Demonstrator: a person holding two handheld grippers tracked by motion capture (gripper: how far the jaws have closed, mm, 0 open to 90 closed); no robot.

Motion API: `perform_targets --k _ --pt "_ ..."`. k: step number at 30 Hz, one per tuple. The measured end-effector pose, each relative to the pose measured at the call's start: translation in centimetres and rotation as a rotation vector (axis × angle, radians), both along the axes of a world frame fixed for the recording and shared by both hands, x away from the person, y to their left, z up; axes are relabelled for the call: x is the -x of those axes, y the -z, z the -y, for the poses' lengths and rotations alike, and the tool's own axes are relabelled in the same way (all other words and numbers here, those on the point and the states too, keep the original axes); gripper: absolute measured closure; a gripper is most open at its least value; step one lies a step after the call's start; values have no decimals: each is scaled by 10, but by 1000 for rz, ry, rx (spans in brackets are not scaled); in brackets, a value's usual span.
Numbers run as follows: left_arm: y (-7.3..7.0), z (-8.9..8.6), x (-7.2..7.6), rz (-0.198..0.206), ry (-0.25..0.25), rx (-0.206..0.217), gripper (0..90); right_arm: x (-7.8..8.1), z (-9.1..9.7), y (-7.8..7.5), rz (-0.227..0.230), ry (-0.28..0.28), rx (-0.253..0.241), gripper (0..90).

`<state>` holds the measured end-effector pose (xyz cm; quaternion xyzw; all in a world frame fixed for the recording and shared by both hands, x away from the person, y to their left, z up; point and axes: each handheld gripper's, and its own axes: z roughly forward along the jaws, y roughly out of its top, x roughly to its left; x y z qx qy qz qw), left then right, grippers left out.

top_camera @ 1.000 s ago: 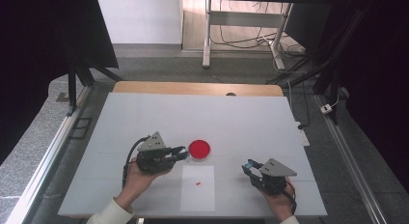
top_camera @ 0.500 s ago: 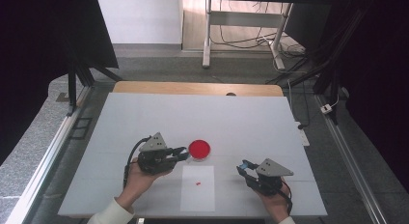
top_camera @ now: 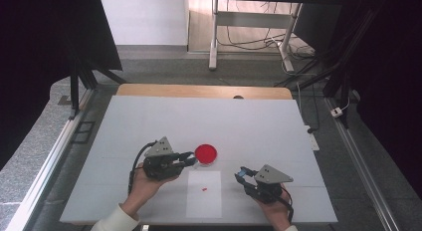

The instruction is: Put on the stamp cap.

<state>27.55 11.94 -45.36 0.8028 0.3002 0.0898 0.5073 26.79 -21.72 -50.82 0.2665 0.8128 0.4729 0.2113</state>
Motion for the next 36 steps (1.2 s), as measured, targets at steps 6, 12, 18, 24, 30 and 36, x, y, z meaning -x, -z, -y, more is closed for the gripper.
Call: perform_targets --k 6,12,18,24,30,36 --pt "0 2 0 1 3 2 747 1 -8 1 3 -7 -4 640" --pt "1 5 0 1 6 0 747 2 -14 1 7 -16 -1 640" --pt "1 6 0 1 7 -2 747 2 -20 0 12 -18 0 640" --pt "1 7 1 2 10 -2 747 2 -27 1 12 -26 -6 639" --pt "3 8 0 0 8 -5 747 2 -34 2 14 -39 -4 639" --pt "3 9 1 -2 7 4 746 3 -40 2 20 -48 2 639"
